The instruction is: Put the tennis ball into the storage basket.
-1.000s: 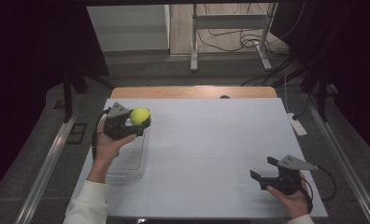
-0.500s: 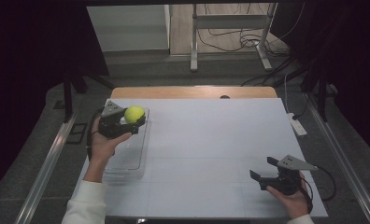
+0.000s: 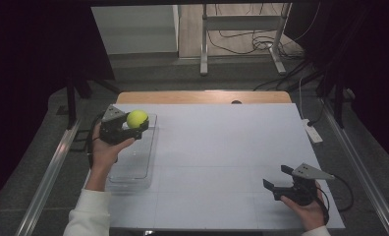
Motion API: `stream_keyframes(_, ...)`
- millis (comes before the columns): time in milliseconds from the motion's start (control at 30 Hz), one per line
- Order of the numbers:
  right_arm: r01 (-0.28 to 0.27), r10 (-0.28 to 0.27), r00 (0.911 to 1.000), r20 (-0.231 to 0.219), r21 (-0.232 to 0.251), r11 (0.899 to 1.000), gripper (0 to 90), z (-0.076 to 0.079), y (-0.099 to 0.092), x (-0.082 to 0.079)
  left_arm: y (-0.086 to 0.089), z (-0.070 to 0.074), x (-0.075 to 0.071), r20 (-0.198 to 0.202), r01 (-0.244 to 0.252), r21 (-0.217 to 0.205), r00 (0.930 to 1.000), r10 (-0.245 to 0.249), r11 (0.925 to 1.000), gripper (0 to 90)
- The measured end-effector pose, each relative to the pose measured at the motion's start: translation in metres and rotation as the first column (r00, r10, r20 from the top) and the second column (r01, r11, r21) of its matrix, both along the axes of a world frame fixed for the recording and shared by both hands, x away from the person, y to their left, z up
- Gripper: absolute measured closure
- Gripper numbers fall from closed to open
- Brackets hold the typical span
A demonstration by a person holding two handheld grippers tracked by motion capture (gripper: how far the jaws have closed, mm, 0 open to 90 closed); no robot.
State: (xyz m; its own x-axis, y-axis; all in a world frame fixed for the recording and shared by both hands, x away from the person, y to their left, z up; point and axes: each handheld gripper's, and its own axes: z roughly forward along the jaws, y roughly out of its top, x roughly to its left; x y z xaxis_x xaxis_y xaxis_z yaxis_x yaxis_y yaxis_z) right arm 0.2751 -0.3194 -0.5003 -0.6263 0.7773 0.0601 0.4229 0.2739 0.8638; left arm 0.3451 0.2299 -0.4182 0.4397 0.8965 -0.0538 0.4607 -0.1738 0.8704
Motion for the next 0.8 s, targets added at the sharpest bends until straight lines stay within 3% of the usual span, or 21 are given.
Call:
stream_keyframes(567, -0.002, 0.002, 1.0, -0.003, 0.006, 1.0, 9.4, -0.001, 0.0, 0.0, 0.017, -0.004, 0.007, -0.019, -0.063, -0.019, 0.9978, 0.063, 0.9978, 26.8)
stream_keyframes(633, -0.003, 0.003, 1.0, -0.001, 0.007, 1.0, 9.4, 0.0, 0.0, 0.0, 0.019, -0.006, 0.011, -0.033, -0.053, -0.047, 0.9982, 0.051, 0.9975, 26.7)
stream_keyframes(800, -0.003, 0.003, 1.0, -0.003, 0.008, 1.0, 9.4, 0.0, 0.0, 0.001, 0.02, -0.011, 0.017, -0.056, -0.066, -0.027, 0.9963, 0.065, 0.9974, 26.8)
